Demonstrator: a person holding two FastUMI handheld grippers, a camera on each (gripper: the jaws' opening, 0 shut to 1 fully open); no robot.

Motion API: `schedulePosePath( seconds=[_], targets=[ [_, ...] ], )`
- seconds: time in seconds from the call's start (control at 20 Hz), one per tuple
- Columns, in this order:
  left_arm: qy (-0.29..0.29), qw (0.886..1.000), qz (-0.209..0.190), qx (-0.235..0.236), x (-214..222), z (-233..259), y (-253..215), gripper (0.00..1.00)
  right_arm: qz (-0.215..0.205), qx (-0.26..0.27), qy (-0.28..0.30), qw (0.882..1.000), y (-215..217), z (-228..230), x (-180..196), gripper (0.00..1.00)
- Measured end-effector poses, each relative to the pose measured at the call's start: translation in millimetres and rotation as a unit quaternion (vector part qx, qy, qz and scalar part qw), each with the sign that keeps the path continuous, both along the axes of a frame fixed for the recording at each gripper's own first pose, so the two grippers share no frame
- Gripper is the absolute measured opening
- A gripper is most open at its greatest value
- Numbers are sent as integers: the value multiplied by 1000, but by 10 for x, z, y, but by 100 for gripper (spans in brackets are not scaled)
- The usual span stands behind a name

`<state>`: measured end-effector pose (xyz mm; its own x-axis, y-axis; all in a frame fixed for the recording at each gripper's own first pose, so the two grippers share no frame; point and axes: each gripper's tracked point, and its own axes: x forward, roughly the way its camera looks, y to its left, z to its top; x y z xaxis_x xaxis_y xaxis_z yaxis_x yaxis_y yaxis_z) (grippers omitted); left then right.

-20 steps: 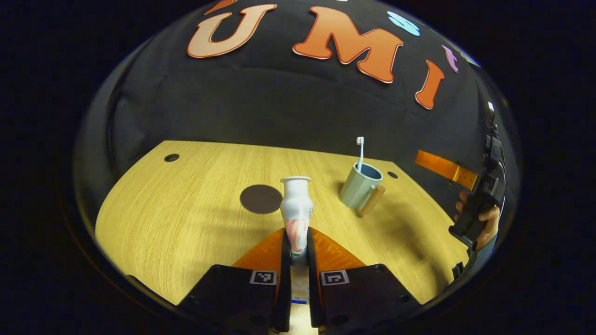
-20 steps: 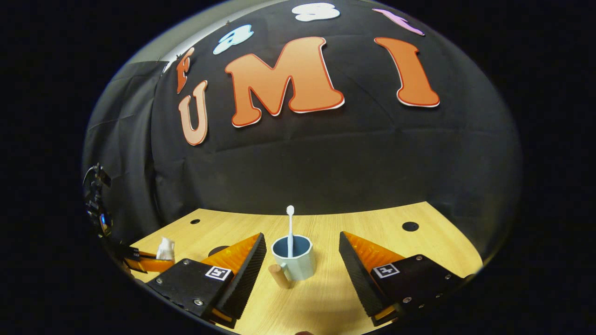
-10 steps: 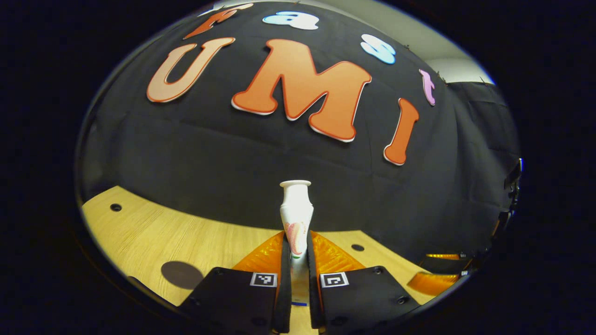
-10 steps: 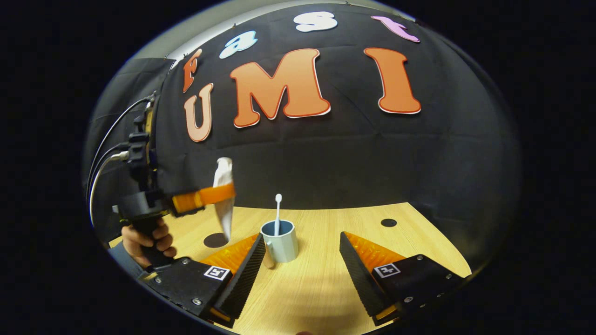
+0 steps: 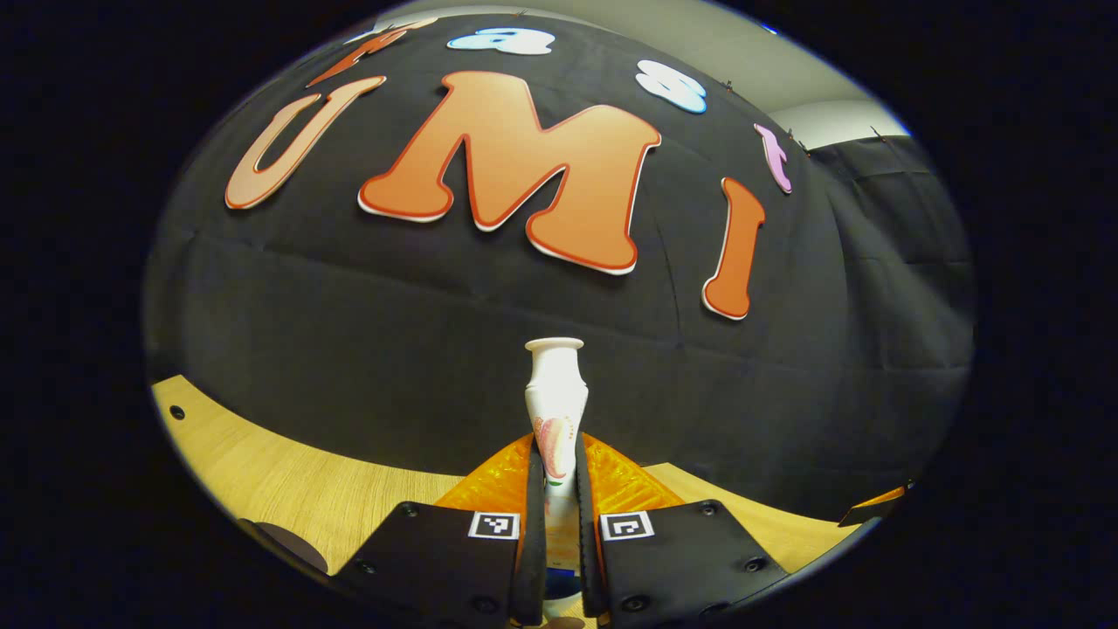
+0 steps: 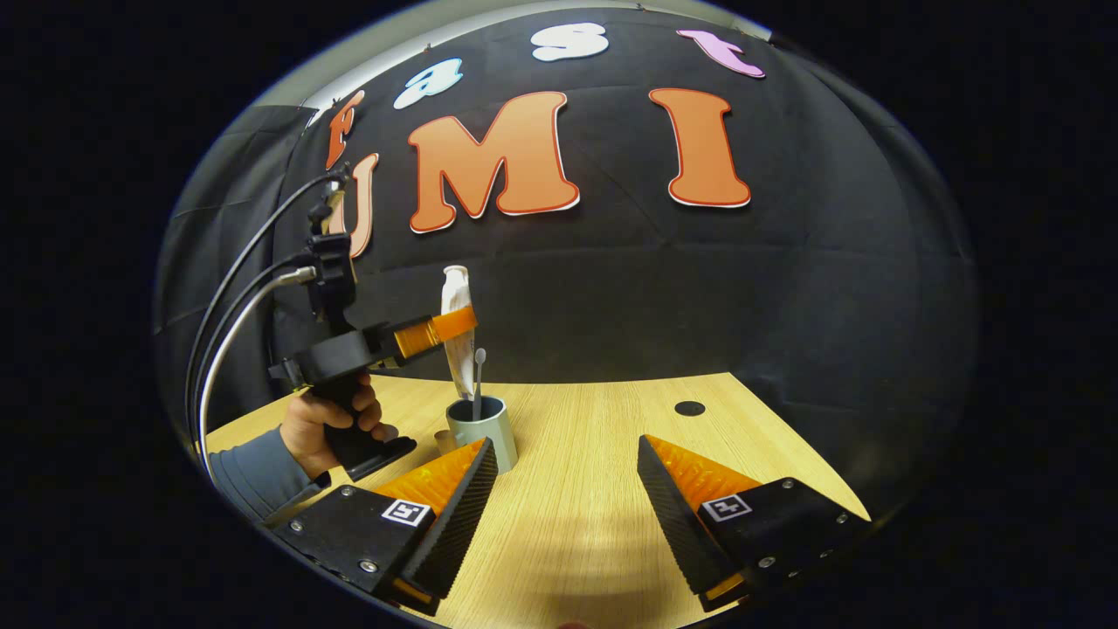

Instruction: Put the toothbrush and toothpaste on the desktop into the cup, then pick up the cup and place it on the coaster on the desktop.

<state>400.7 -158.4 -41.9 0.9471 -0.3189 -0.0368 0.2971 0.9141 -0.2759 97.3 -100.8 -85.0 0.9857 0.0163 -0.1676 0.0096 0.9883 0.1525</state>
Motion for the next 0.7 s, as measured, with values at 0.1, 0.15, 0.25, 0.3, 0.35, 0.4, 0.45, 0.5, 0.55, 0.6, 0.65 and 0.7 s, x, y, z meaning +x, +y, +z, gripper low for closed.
schedulePosePath(
  seconds=[0.1, 0.15, 0.25, 0.3, 0.35, 0.4, 0.45, 0.5, 0.55, 0.6, 0.65, 0.7],
  targets=[
    [19, 1000, -6, 1, 31, -205, -46, 20, -4, 2, 5, 1000, -19, -64, 22, 97],
    [20, 1000, -4, 5, 49, -258, -63, 20, -4, 4, 5, 1000, -16, -72, 33, 97],
    [18, 999, 10, 28, 53, -357, -23, 20, -5, 6, 11, 1000, 1, -126, 51, 97],
    [24, 999, 7, 35, 44, -421, -40, 21, -4, 7, 14, 1000, 20, -145, 60, 97],
    [32, 999, -5, 37, 9, -467, -73, 22, -2, 6, 14, 1000, 50, -146, 73, 97],
    [33, 999, -13, 32, -32, -457, -87, 24, -3, 3, 14, 1000, 69, -147, 80, 97],
    [31, 999, -13, 30, -52, -432, -69, 27, -4, -2, 13, 1000, 85, -137, 91, 97],
    [30, 999, -16, 25, -89, -410, -52, 31, -2, -6, 14, 1000, 114, -143, 102, 97],
    [31, 999, -23, 20, -143, -375, -39, 40, -1, -6, 17, 1000, 143, -141, 103, 97],
    [31, 999, -21, 20, -168, -340, 2, 41, 3, -5, 17, 1000, 199, -131, 112, 97],
    [31, 999, -22, 21, -218, -284, 59, 41, 4, -4, 20, 1000, 247, -119, 120, 97],
    [28, 999, -19, 23, -277, -225, 127, 41, 8, -5, 21, 1000, 301, -111, 136, 97]
  ],
)
